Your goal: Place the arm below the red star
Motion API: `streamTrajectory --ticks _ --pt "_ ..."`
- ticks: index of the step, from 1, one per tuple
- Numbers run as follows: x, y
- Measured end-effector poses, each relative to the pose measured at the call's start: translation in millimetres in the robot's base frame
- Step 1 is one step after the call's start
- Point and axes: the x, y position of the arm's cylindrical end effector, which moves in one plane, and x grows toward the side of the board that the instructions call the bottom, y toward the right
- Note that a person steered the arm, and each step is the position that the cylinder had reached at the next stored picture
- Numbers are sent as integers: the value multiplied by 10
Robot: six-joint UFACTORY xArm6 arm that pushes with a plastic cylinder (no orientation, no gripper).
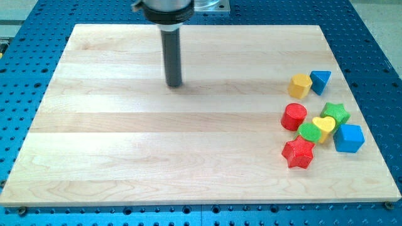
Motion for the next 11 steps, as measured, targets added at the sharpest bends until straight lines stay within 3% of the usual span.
streamTrajectory --ticks 2,5,6,8,11 --pt "89 -167" --pt "1810 -37" --pt "1873 525" --pt "2130 1107" --pt "2389 1599"
